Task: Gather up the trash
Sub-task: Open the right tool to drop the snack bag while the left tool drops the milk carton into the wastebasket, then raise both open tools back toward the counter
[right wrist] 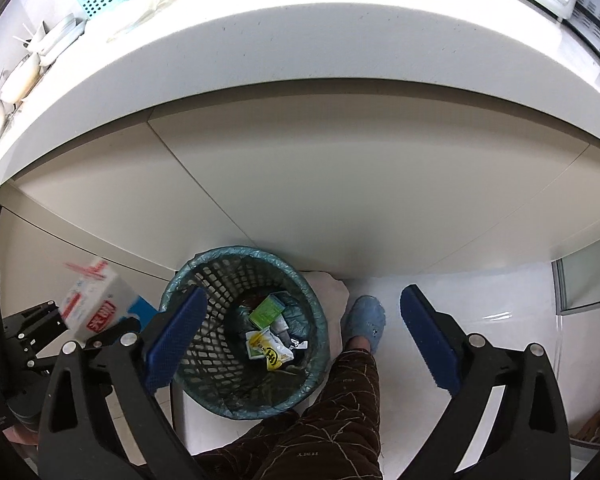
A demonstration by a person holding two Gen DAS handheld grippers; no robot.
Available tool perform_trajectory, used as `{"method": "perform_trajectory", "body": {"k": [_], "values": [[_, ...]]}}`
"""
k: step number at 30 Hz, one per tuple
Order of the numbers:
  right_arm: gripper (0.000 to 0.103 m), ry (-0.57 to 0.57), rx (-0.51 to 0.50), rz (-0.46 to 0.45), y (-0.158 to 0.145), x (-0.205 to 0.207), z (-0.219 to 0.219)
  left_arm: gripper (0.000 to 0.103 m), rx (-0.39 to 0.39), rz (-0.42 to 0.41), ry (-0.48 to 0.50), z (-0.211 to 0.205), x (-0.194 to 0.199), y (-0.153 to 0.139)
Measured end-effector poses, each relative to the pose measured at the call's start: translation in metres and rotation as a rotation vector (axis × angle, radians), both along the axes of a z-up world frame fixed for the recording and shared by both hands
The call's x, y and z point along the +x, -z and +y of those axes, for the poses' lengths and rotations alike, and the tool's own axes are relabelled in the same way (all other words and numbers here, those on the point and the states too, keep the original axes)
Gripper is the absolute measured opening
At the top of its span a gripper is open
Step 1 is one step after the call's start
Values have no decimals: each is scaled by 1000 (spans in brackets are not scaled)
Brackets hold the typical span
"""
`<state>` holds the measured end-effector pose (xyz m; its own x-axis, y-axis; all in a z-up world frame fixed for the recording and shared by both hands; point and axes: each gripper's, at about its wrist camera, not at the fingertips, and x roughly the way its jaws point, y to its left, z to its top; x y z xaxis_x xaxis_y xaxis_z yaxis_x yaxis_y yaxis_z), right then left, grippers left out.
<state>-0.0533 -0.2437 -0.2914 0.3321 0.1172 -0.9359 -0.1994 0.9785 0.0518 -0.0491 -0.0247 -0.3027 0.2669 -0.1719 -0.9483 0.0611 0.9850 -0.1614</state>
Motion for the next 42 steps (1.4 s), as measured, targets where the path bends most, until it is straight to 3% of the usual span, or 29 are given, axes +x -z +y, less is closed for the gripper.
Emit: {"method": "perform_trajectory", "body": {"k": [5,9,12,23,31,42], "values": [[93,-8,-2,-8,-6,0,1,79,16,-32,-29,7,-6,-4],[93,-26,-5,-34,-19,1,6,92,17,-72,-46,18,-12,-19],[93,-47,-17,-66,-34,2,10,95,11,-108,-76,30,-19,-36],[93,-29,17,-149,-114,12,20,97,-6,-153,-227,45,-31,-107],[93,-49,29,-219,-168,20,39,97,5,-219,-247,59,-19,-177],[93,-84,-4,-288,-222,43,66,96,-1,-263,-270,89,15,-231]]}}
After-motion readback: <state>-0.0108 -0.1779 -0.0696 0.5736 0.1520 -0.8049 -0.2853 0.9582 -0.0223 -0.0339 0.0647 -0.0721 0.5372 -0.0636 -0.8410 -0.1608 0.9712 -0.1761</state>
